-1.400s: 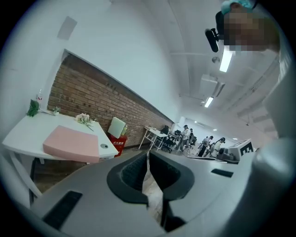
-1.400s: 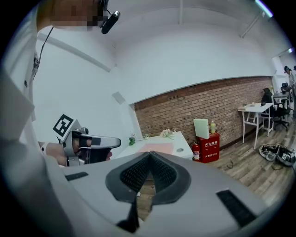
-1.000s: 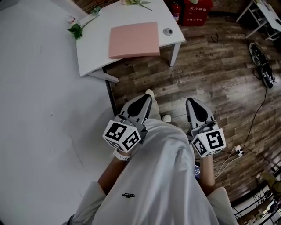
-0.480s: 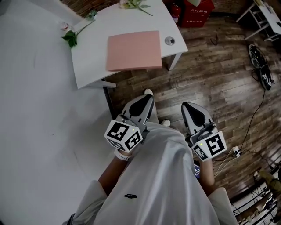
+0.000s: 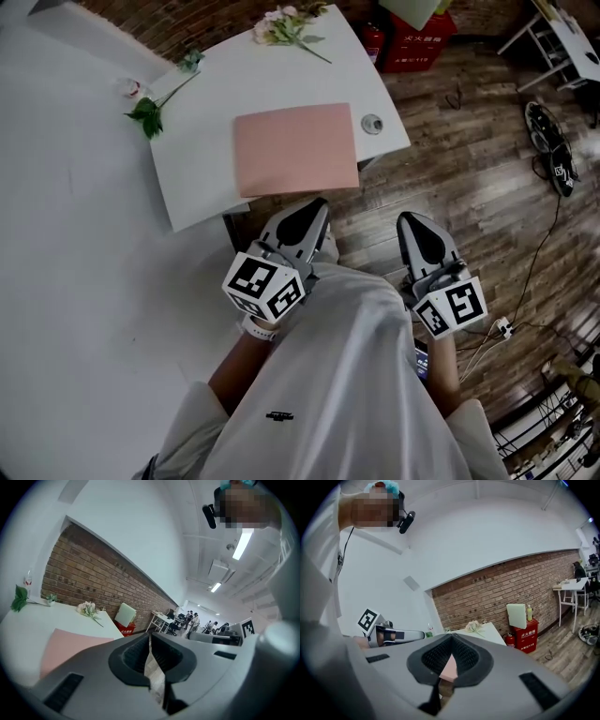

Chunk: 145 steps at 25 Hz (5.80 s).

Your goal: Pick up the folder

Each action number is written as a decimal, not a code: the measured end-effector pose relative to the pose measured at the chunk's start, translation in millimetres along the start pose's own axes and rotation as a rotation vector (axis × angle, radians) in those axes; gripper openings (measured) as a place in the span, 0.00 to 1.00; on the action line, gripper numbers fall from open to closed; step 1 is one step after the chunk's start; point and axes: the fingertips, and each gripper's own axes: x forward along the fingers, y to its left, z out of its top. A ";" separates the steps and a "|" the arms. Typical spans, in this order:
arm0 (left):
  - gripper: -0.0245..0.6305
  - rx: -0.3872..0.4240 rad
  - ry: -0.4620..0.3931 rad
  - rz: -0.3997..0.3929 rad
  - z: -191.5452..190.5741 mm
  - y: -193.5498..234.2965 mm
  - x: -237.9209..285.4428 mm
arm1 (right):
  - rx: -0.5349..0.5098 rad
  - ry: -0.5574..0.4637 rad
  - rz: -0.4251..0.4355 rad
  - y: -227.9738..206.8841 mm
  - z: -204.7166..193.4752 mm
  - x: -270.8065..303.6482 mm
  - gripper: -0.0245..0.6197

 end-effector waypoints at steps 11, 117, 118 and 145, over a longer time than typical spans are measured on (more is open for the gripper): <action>0.08 0.015 0.017 -0.066 37.1 68.2 13.3 | -0.013 0.002 -0.077 6.5 12.1 70.7 0.05; 0.08 -0.055 0.473 0.070 -135.4 180.1 121.9 | 0.759 0.772 0.424 -46.0 -271.9 224.8 0.70; 0.08 -0.054 0.474 0.074 -134.4 180.1 121.2 | 0.758 0.770 0.421 -45.4 -270.9 223.9 0.70; 0.08 0.011 0.370 0.100 -85.1 149.5 94.9 | 0.732 0.605 0.279 -50.6 -209.3 201.7 0.67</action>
